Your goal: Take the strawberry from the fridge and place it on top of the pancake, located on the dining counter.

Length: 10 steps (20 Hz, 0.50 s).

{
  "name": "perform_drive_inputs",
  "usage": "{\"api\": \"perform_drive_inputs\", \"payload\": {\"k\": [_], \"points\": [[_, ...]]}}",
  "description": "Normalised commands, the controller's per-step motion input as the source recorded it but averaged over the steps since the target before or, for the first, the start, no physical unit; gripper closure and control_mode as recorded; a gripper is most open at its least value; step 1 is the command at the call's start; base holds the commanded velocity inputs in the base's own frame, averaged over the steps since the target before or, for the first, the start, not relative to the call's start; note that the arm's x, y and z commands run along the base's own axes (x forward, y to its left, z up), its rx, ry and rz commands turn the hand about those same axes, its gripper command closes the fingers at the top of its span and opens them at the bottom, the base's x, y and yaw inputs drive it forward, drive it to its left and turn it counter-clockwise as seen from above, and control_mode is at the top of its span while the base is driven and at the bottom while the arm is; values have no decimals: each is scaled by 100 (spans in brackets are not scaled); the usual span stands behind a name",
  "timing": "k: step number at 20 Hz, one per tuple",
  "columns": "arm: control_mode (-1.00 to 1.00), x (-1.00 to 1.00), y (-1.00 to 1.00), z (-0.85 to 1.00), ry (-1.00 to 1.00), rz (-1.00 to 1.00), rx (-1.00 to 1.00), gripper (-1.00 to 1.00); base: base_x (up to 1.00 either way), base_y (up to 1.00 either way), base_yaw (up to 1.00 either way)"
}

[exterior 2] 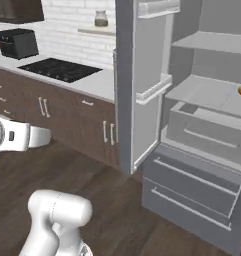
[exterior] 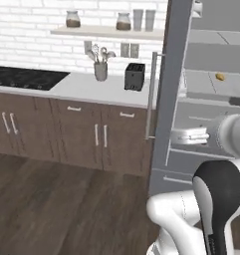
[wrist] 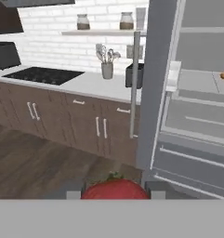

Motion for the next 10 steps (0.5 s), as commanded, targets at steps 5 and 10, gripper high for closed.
{"api": "perform_drive_inputs", "payload": {"k": [5, 10], "points": [[100, 0, 0, 0, 0, 0, 0, 100, 0, 8, 100], [100, 0, 0, 0, 0, 0, 0, 100, -6, 0, 100]]}}
